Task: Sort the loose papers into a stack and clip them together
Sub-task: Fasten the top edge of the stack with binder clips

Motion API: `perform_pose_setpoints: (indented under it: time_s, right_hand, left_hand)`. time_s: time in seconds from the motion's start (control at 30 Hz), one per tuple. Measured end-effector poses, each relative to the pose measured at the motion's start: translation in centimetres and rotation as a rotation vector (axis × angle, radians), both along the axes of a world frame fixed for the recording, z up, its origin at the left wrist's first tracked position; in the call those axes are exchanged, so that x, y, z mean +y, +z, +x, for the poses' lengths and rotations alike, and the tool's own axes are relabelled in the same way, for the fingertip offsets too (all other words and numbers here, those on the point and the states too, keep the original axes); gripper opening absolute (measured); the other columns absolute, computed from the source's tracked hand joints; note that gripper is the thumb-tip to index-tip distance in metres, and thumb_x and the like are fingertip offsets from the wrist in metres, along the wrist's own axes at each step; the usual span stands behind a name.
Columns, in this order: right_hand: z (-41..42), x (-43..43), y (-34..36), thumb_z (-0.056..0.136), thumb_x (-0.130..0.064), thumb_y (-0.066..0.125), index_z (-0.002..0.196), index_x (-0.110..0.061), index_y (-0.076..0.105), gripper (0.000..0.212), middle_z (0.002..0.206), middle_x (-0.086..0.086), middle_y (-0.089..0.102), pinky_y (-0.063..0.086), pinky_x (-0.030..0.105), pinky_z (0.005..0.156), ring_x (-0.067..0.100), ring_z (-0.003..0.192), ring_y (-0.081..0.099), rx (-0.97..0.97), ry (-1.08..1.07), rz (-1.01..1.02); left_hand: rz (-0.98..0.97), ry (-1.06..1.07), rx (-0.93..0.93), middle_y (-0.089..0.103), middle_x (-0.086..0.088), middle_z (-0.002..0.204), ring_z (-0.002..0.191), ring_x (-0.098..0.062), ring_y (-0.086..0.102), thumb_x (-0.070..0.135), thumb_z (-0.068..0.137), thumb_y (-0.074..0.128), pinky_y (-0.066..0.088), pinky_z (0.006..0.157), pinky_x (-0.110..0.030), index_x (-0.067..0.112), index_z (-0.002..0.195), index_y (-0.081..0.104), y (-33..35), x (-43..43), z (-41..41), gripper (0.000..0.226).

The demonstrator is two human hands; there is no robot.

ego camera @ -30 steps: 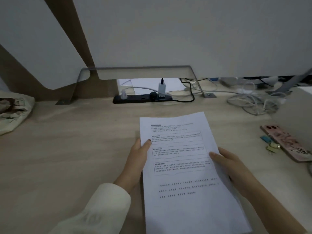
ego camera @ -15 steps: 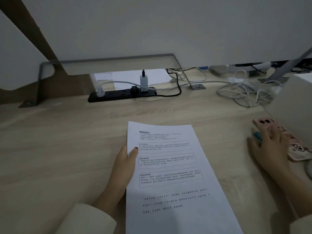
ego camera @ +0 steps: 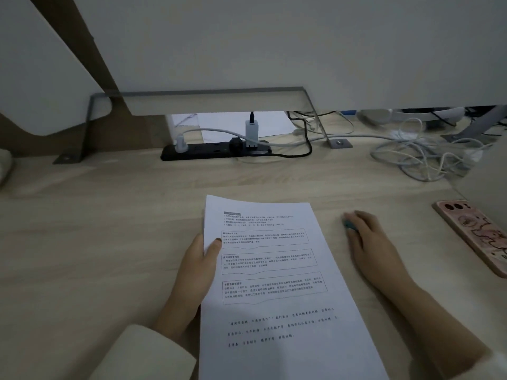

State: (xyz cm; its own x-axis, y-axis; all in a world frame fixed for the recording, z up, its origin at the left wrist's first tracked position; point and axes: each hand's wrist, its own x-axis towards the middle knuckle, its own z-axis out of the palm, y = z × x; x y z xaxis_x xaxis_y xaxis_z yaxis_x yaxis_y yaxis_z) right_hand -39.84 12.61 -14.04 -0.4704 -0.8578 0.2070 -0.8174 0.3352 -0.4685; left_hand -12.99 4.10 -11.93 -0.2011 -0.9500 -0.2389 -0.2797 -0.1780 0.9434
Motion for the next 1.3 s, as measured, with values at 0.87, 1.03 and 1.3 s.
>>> perform_pose_setpoints:
  time_s: [0.87,1.03,1.3]
  right_hand:
    - [10.0,-6.7,5.2,0.091,-0.018,0.054,0.083,-0.012,0.063,0.014,0.101,0.006,0.059,0.044,0.032,0.072,0.024,0.094,0.055,-0.294,0.105,-0.122]
    - [16.6,-8.5,8.9,0.09,-0.019,0.053,0.084,-0.008,0.068,0.019,0.086,0.0,0.071,0.049,0.024,0.078,0.015,0.081,0.063,-0.79,0.508,0.11]
    - [20.1,-10.7,3.7,0.081,-0.022,0.057,0.08,-0.006,0.057,0.017,0.074,0.005,0.055,0.042,0.022,0.059,0.014,0.064,0.049,-1.322,0.601,0.343]
  left_hand:
    - [-0.018,0.196,-0.009,0.065,-0.002,0.111,0.104,-0.021,0.062,0.02,0.097,0.04,0.048,0.095,-0.04,0.014,0.119,0.055,0.0,-0.3,11.7,0.027]
    - [-0.039,0.188,-0.043,0.064,0.0,0.113,0.105,-0.019,0.06,0.022,0.097,0.04,0.047,0.094,-0.038,0.016,0.121,0.054,-0.4,-0.6,11.6,0.029]
    - [-0.097,0.175,-0.075,0.06,0.004,0.105,0.096,-0.014,0.059,0.023,0.097,0.039,0.046,0.081,-0.029,0.014,0.119,0.052,-1.0,-0.8,11.7,0.027]
